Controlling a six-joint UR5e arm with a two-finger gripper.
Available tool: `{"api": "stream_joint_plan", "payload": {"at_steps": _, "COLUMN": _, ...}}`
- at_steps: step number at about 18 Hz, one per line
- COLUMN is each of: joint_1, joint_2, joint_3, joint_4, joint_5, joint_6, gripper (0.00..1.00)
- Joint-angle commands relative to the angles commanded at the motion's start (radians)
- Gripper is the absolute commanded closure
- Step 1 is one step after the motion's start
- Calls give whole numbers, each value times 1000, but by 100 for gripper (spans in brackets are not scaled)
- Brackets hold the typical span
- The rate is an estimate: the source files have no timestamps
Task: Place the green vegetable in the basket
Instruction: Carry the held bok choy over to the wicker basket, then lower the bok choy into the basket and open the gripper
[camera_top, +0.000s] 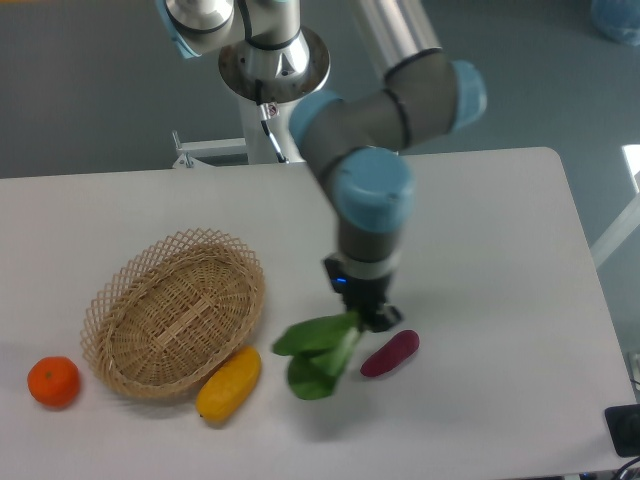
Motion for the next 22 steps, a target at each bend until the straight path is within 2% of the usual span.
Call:
{"api": "stream_joint_plan", "payload": {"at_steps": 5, "joint_1": -84, "joint_2": 9, "joint_3": -43, "joint_4": 8, "joint_5": 2, "joint_6": -46, "gripper": 64}}
{"api": "stream_joint_plan", "payload": {"at_steps": 12, "joint_1": -169, "joint_2": 80, "joint_3": -179, "joint_4": 23, "joint_5": 34, "joint_6": -52, "gripper": 63}}
{"api": "stream_joint_plan", "payload": {"at_steps": 14, "joint_1": -195, "joint_2": 75, "joint_3": -187, "joint_4": 58, "joint_5": 44, "joint_6": -54, "gripper": 62}}
{"api": "stream_joint_plan", "payload": {"at_steps": 16, "joint_1": -213, "joint_2": 65, "joint_3": -190, "joint_4": 66, "joint_5": 45, "joint_6": -95, "gripper": 61}}
{"api": "stream_joint_plan", "payload": {"at_steps": 19, "joint_1": -241, "joint_2": 43, "joint_3": -187, "joint_4": 83, "joint_5": 45, "joint_6": -134, "gripper": 48}}
{"api": "stream_joint_plan", "payload": {"at_steps": 22, "joint_1": -244, "joint_2": 41, "joint_3": -189, "joint_4": 95, "joint_5": 45, "joint_6": -134, "gripper": 25}}
